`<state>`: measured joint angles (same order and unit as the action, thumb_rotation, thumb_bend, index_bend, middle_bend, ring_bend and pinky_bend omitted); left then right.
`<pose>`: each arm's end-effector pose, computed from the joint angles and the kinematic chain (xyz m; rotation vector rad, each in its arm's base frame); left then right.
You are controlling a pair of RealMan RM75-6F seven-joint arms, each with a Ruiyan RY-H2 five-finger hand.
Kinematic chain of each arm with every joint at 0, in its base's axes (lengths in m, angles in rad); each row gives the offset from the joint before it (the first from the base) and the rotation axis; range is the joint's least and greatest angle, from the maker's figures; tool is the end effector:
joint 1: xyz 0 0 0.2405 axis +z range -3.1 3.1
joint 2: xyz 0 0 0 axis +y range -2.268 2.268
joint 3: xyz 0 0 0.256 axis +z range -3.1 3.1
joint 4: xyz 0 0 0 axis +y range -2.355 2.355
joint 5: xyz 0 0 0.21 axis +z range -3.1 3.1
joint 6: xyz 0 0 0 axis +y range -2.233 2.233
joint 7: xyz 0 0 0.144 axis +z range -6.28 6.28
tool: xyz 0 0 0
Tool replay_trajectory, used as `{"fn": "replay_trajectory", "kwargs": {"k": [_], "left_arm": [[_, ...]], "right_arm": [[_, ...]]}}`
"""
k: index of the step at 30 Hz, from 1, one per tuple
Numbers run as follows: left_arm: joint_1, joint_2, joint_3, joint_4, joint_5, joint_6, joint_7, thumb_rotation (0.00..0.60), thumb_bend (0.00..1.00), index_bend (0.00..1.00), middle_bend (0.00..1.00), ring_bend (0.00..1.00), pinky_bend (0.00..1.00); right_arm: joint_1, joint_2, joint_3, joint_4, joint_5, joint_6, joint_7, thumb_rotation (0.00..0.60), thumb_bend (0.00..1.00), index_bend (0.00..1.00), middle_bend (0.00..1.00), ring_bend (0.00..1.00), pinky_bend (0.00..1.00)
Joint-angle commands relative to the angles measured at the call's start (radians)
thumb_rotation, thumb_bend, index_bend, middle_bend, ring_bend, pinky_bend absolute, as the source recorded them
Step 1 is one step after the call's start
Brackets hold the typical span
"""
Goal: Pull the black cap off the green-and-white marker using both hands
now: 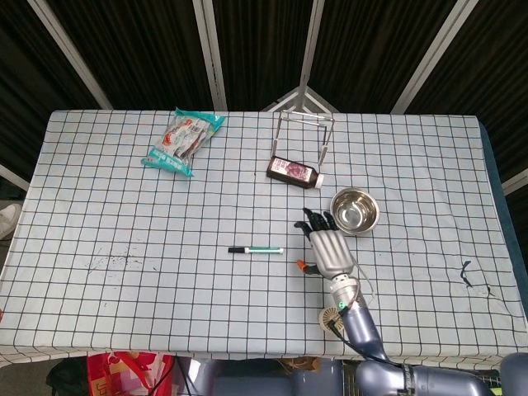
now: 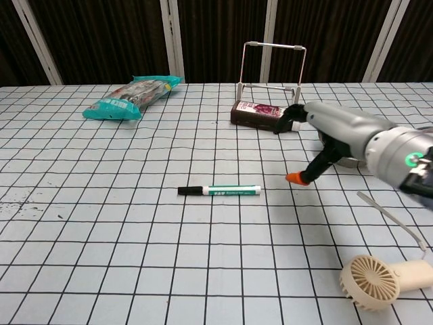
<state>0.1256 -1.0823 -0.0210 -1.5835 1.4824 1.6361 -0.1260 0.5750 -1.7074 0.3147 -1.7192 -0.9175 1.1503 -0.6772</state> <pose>-0.3437 0.1051 0.1908 -1.1637 -0.9662 -0.8575 -0.1183 -0.2973 -0.0292 1.6184 -1.1670 0.9485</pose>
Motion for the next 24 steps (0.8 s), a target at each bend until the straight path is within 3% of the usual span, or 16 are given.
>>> {"fn": "replay_trajectory", "kwargs": {"k": [1, 7, 24], "left_arm": [[-0.005, -0.005, 0.0, 0.009, -0.001, -0.008, 0.001, 0.6, 0.48, 0.07, 0.0, 0.0, 0.0], [-0.004, -0.008, -0.003, 0.024, -0.005, -0.007, -0.004, 0.6, 0.48, 0.07, 0.0, 0.0, 0.0], [-0.004, -0.025, -0.008, 0.061, -0.031, -0.024, -0.009, 0.6, 0.48, 0.07, 0.0, 0.0, 0.0]], "right_arm": [[0.059, -0.077, 0.017, 0.081, 0.063, -0.029, -0.038, 0.6, 0.26, 0.27, 0.07, 0.11, 0.0], [0.121, -0.151, 0.036, 0.175, 0.12, -0.041, -0.047, 0.6, 0.26, 0.3, 0.07, 0.11, 0.0], [0.2, -0.226, 0.039, 0.342, 0.207, -0.094, -0.011, 0.6, 0.28, 0.4, 0.07, 0.11, 0.0]]}}
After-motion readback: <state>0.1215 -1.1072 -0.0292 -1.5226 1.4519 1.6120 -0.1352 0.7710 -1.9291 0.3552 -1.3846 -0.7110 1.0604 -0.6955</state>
